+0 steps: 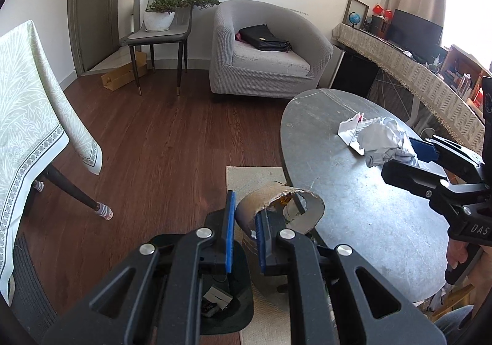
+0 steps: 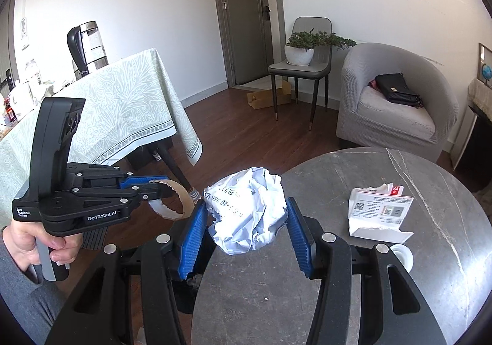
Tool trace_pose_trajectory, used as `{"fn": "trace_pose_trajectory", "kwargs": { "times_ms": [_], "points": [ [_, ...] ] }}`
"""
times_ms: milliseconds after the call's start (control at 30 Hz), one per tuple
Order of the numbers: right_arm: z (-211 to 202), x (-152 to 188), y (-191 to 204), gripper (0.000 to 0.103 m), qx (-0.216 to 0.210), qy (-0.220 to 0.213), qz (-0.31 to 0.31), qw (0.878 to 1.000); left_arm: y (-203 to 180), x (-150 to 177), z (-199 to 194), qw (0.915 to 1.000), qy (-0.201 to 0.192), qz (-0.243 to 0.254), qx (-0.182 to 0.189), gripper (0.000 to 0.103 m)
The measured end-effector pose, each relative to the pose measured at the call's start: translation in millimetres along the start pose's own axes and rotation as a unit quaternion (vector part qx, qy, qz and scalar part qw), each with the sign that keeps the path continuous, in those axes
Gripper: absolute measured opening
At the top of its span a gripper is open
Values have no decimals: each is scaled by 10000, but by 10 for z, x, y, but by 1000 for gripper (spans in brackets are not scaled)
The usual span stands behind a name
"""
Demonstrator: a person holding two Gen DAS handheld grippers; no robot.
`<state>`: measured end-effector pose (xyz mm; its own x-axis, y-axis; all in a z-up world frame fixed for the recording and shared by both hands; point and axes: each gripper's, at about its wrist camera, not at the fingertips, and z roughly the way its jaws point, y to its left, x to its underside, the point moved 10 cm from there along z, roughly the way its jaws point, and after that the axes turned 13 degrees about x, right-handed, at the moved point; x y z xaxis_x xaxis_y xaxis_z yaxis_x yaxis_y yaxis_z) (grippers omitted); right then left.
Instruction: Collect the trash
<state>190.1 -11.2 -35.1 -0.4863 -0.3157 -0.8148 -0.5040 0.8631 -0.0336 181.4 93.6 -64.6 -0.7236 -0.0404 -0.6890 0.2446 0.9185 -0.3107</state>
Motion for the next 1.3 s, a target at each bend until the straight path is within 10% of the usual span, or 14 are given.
{"fn": "trace_pose_trajectory", "kwargs": {
  "times_ms": [733, 1300],
  "points": [
    [487, 128, 1091, 52, -529, 421, -696, 9953, 1402, 1073, 238, 9811, 1320, -1189, -766, 13],
    [842, 350, 1575, 52, -596, 883, -1084, 9884, 1483, 1577, 451, 9641, 2028, -1617, -566, 14]
  ]
}}
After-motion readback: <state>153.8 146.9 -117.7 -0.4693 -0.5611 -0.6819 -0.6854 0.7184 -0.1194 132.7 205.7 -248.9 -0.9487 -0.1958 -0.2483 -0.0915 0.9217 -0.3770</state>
